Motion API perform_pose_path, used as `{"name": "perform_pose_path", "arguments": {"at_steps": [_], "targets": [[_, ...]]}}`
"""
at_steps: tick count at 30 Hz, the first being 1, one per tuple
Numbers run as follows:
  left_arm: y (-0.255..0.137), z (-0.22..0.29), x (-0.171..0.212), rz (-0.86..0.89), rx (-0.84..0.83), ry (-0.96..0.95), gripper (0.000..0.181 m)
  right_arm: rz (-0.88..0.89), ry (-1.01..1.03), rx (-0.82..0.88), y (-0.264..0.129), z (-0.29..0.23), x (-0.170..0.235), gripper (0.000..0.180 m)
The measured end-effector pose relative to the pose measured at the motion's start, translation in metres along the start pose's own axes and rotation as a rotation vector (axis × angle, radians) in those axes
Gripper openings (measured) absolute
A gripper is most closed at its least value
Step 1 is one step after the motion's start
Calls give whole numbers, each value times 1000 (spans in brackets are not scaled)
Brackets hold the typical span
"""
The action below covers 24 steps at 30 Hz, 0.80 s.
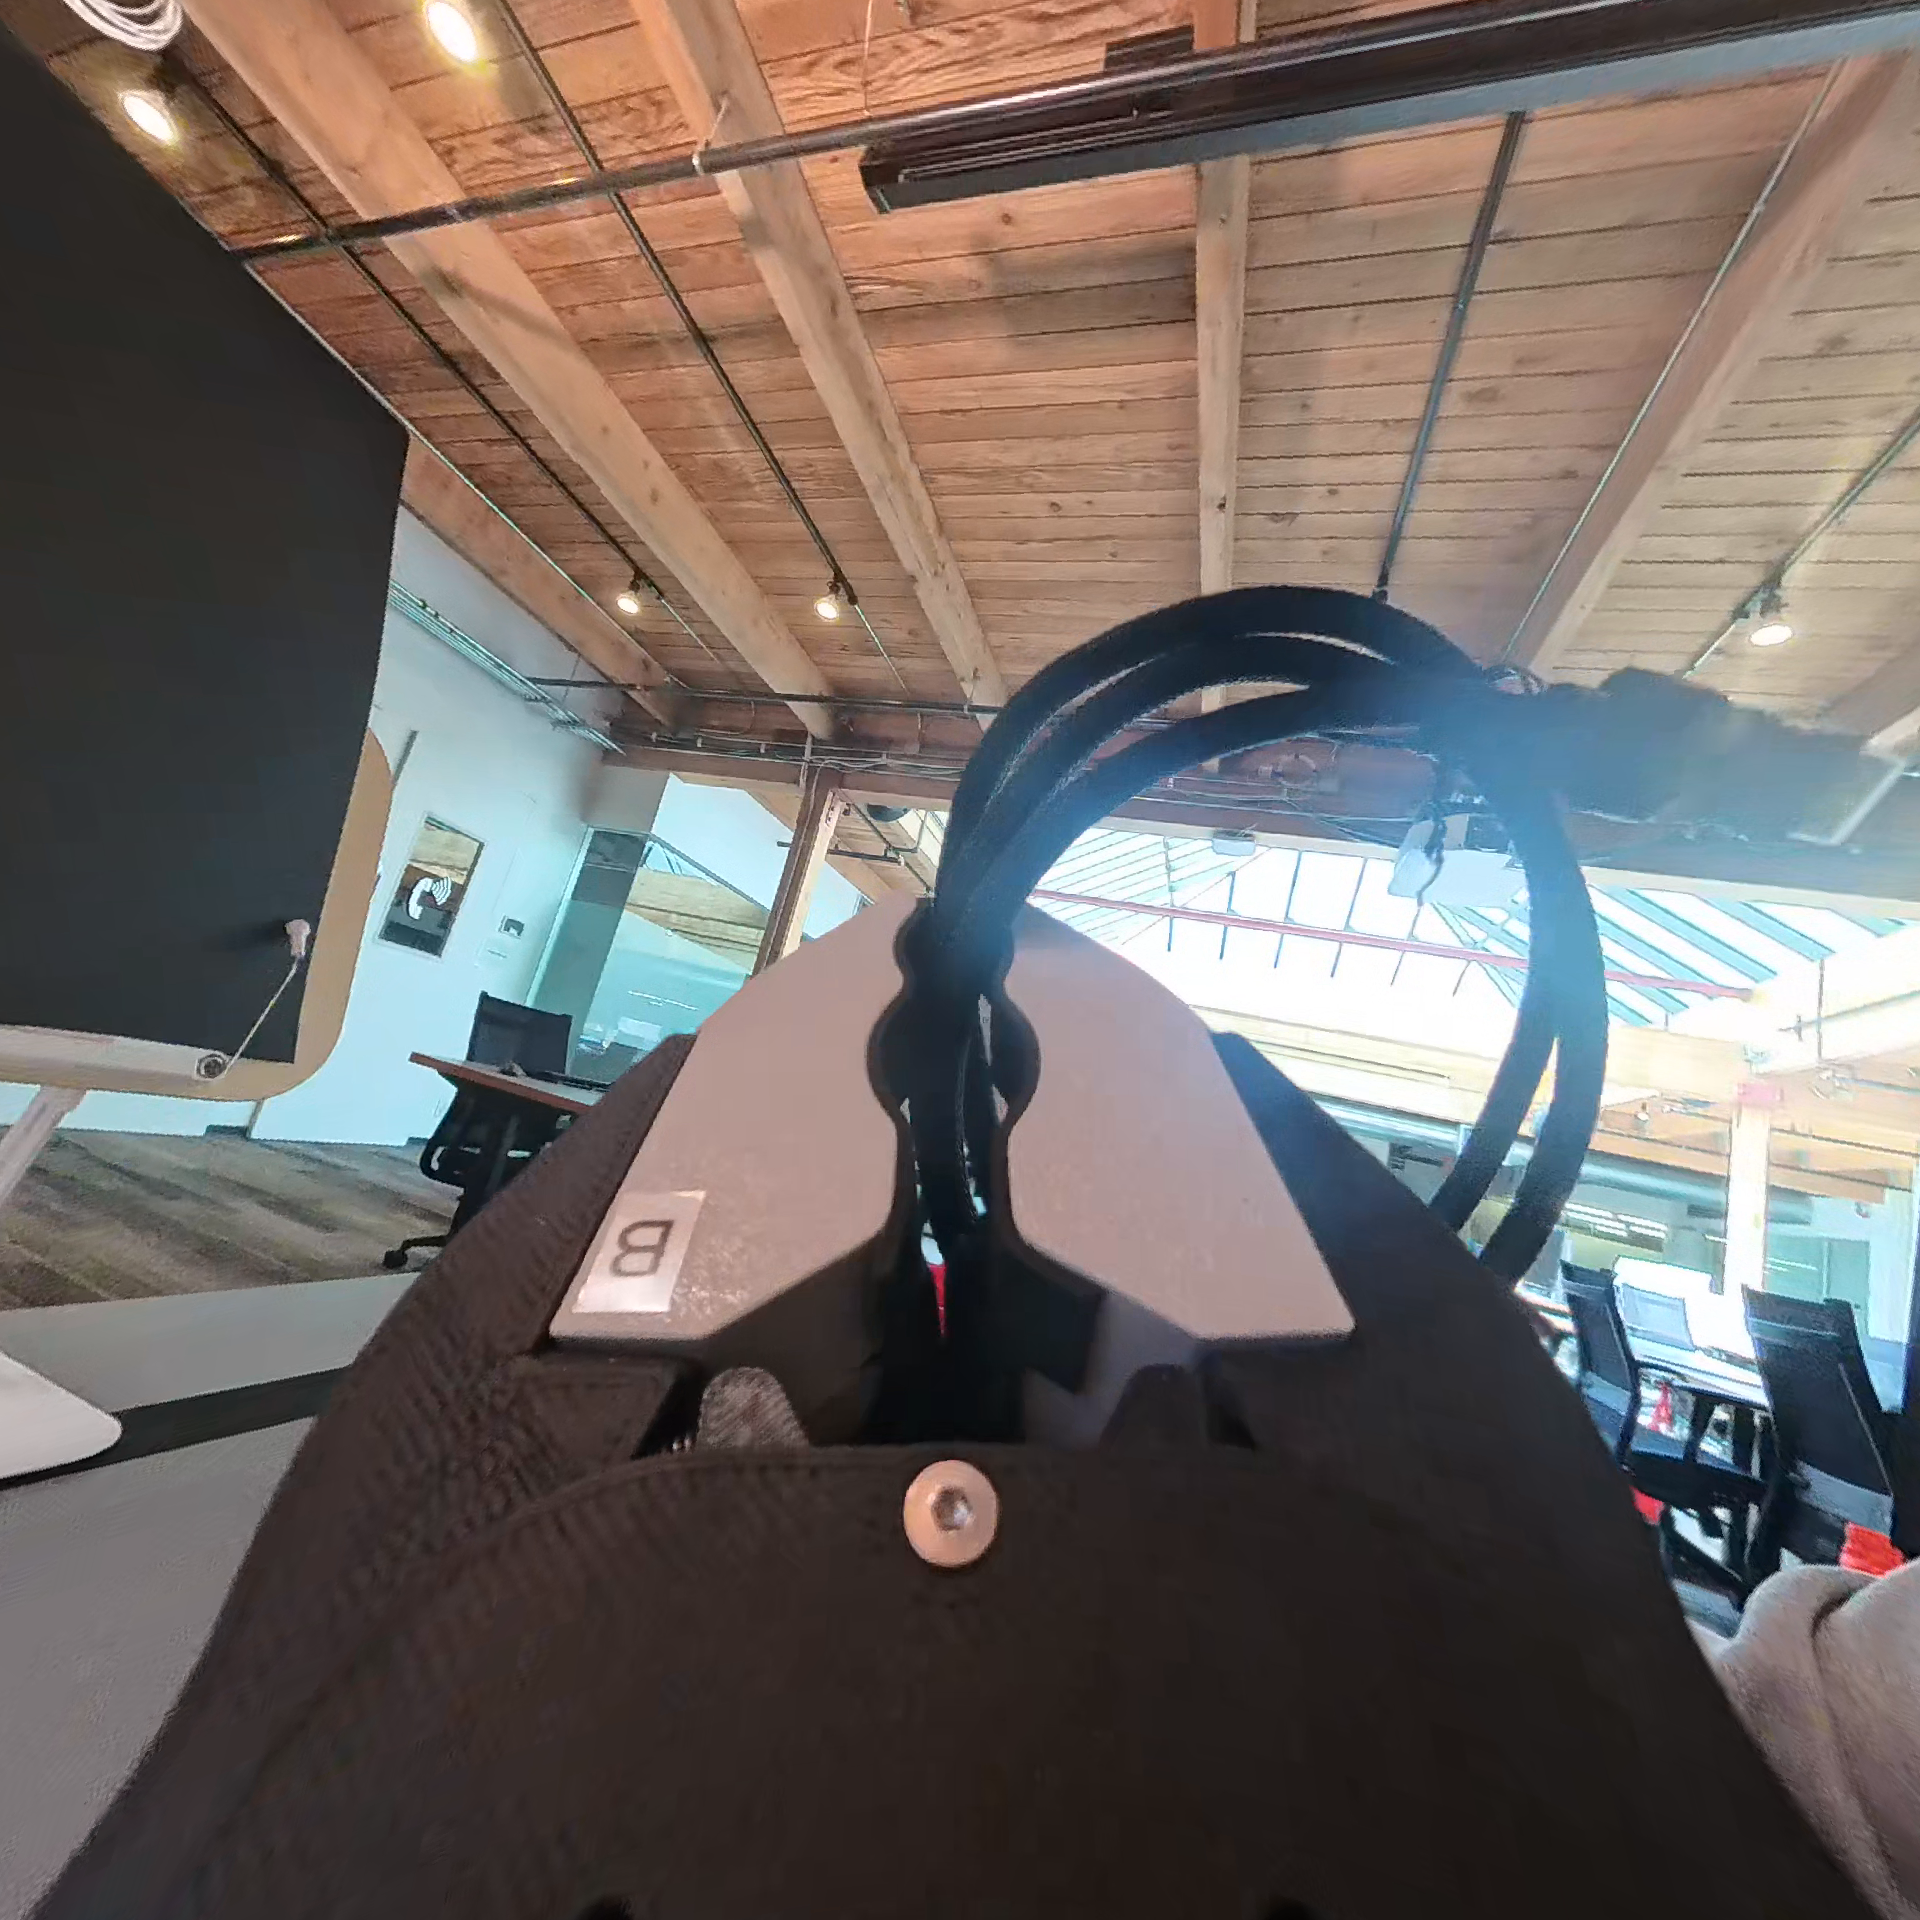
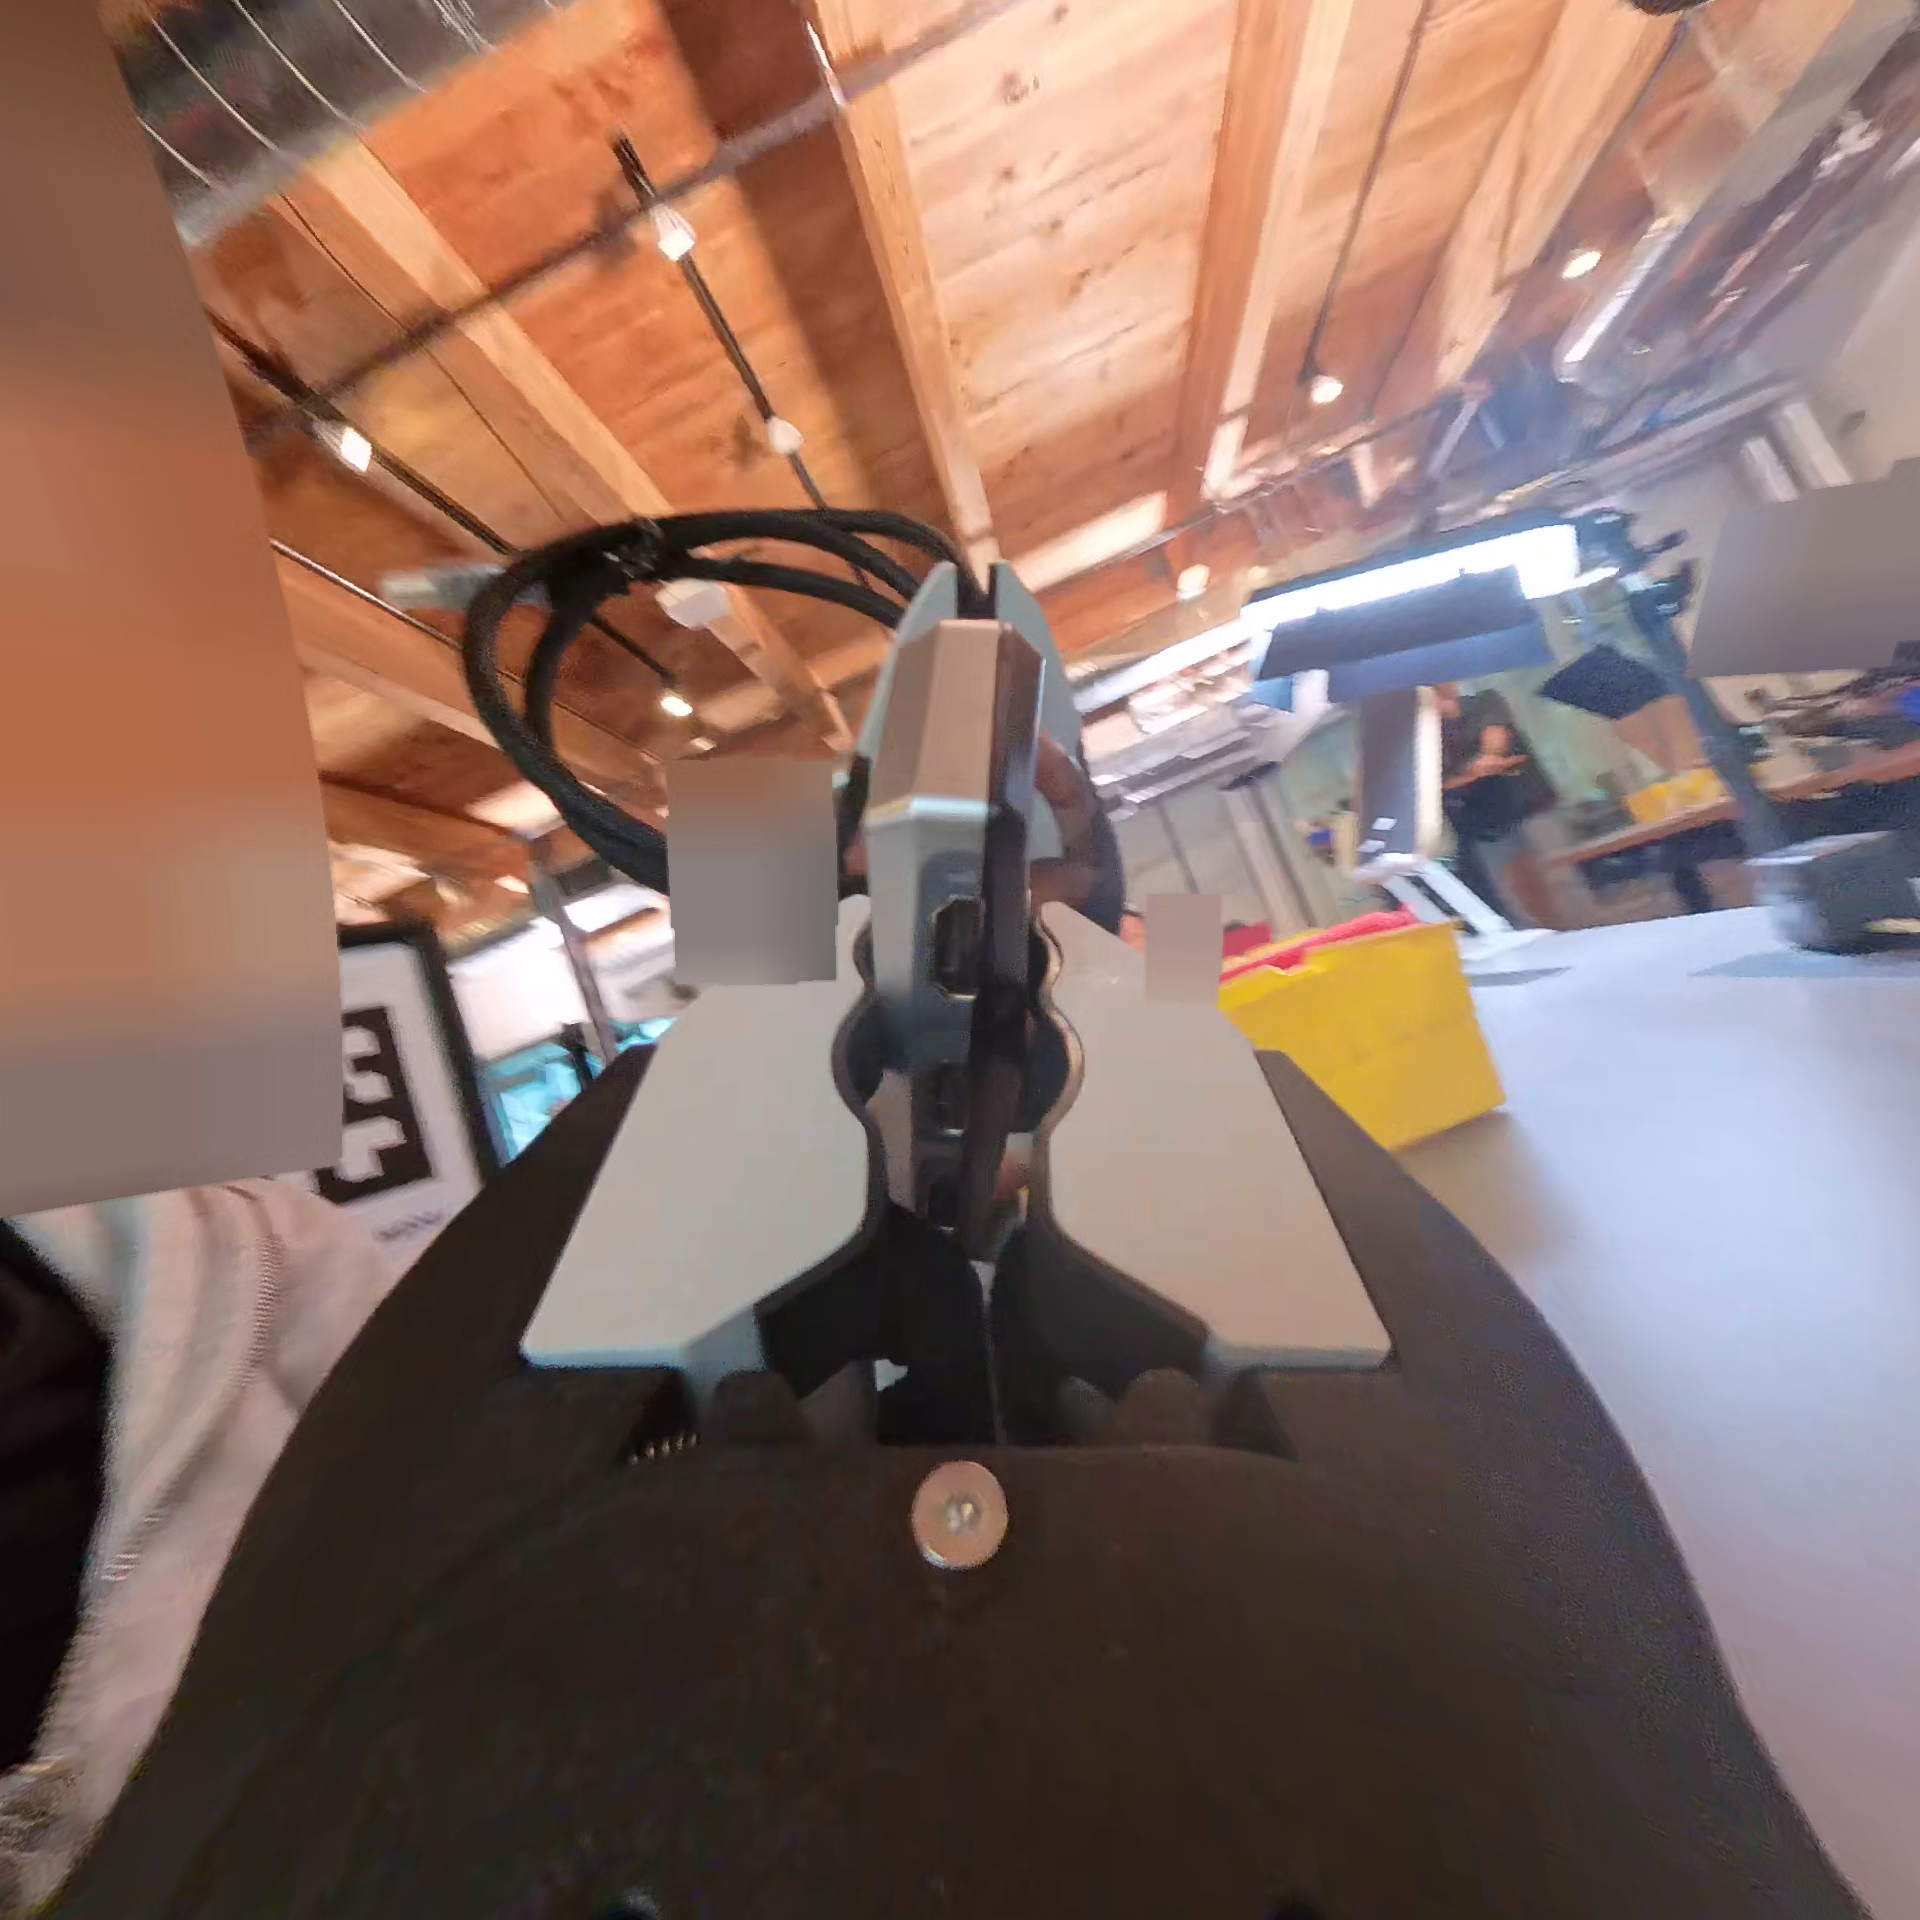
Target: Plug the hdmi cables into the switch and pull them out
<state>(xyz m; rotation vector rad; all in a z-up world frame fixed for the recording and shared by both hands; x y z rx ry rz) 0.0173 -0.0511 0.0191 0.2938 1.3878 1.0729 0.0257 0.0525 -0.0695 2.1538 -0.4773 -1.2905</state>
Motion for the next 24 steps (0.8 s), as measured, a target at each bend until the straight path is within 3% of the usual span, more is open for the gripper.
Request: {"name": "perform_pose_path", "arguments": {"at_steps": [4, 7, 11, 14, 16, 19, 24], "targets": [[-5, -11, 11, -67, -44, -88, 13, -72, -245, 158, -5, 7, -14, 22], [-14, -35, 23, -203, -166, -165, 38, -86, -509, 266, -12, 3, -51, 22], [-37, -78, 35, -432, -374, -221, 59, -273, -1227, 514, -28, -7, -96, 22], [-55, -106, 17, -311, -587, -177, 57, -483, -1787, 761, -41, -10, -114, 22], [-62, -110, -2, -171, -643, -129, 52, -666, -2063, 905, -49, -2, -117, 22], [-66, -104, -21, -53, -637, -67, 47, -964, -2096, 1014, -62, 26, -108, 22], [-62, -100, -13, -98, -610, -81, 47, -1374, -1998, 1063, -80, 56, -83, 22]]}}
Point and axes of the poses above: each gripper's, where its closed fingertips meet, y out along the fingers, x out of its underside, z = x × y across the jaws, the point moved 4 cm from there along -y, back along the fingers, and after that the axes turned 3 degrees about z, right-handed, at the moved point
